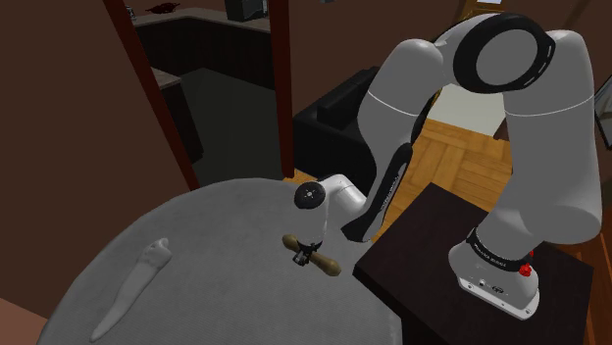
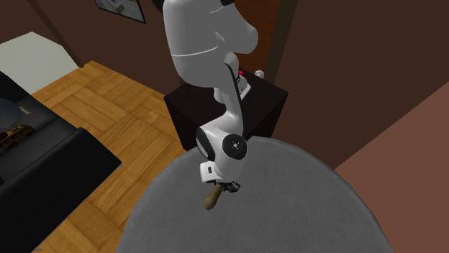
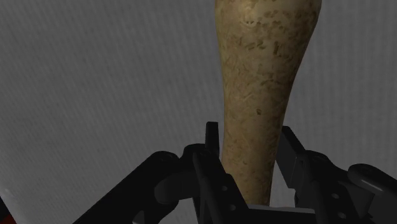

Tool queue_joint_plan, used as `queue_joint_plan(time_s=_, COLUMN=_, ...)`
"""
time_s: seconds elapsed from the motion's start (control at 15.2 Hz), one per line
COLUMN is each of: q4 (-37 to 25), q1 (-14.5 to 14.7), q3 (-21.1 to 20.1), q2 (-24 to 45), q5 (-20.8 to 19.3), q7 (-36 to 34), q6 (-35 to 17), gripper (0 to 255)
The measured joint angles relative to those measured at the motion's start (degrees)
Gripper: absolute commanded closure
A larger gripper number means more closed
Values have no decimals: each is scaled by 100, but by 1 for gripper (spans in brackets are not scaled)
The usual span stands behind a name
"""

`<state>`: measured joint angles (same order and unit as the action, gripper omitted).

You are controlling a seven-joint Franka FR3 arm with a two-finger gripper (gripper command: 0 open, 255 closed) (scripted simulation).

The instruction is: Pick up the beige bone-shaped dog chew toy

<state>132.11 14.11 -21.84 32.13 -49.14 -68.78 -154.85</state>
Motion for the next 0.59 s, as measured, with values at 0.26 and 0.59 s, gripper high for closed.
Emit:
queue_joint_plan(time_s=0.26, q4=111, q1=-143, q3=-189, q2=-234, q5=228, q7=183, q6=119, gripper=255)
queue_joint_plan(time_s=0.59, q4=297, q1=-410, q3=-516, q2=-652, q5=645, q7=527, q6=307, gripper=255)
